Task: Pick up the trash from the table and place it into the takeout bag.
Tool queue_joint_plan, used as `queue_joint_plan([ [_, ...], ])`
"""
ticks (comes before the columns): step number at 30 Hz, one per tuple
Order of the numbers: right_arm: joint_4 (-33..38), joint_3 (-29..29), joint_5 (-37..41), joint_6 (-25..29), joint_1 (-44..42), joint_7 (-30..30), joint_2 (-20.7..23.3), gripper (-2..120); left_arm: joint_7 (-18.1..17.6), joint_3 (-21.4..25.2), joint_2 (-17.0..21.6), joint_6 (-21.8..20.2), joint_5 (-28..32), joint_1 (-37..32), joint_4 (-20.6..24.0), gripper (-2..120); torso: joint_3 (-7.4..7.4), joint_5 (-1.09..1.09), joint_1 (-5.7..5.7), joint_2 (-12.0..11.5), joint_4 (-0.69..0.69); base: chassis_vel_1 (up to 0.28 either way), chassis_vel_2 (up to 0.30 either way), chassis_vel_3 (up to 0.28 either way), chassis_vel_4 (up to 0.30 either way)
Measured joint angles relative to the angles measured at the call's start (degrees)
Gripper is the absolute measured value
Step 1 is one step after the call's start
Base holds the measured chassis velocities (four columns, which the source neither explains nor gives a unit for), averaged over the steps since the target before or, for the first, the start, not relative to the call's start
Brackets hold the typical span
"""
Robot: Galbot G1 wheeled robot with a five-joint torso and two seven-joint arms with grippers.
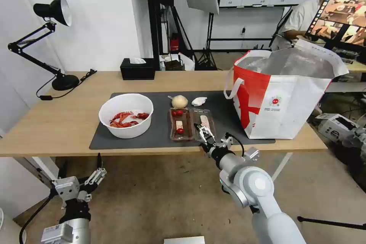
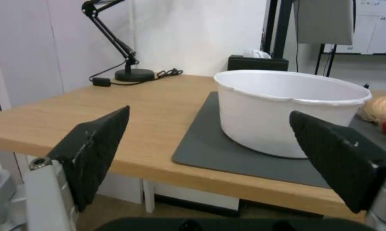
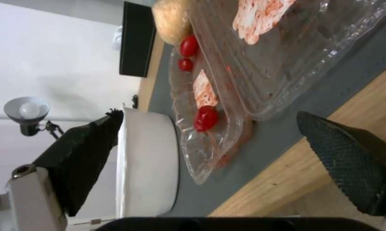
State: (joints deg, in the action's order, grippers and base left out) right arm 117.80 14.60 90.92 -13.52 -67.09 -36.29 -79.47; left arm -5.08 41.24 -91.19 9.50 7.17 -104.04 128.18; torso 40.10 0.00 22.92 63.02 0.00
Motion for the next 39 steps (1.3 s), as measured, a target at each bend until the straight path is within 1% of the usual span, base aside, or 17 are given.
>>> queue_joint_plan([
  [13,-0.99,0.59,-0.20,-0.03,0.58,-0.66,-0.18,100,0.08,-0.15,0.17,0.00,0.00,-0.17,-0.15,100,0.00,0.00,0.00,0.00,0.00,0.000,0.000,0.000,0.000],
  [23,-2.85,0.61,-0.18,-0.10,2.16,-2.00,-1.51,100,0.08,-0.04,0.43,0.00,0.27,-0.14,-0.23,100,-0.01,-0.01,-0.01,0.01,-0.01,0.000,0.000,0.000,0.000],
  [33,-3.36,0.61,0.12,-0.12,3.23,-3.17,-1.78,100,0.08,0.11,0.25,0.04,0.36,-0.36,-0.38,100,0.00,0.00,-0.01,0.01,0.00,0.000,0.000,0.000,0.000],
  [39,-3.40,1.03,0.02,0.18,3.27,-2.12,-1.62,100,0.07,0.18,0.07,0.31,0.33,-0.73,-0.41,100,0.01,0.01,0.00,0.00,0.01,0.000,0.000,0.000,0.000],
])
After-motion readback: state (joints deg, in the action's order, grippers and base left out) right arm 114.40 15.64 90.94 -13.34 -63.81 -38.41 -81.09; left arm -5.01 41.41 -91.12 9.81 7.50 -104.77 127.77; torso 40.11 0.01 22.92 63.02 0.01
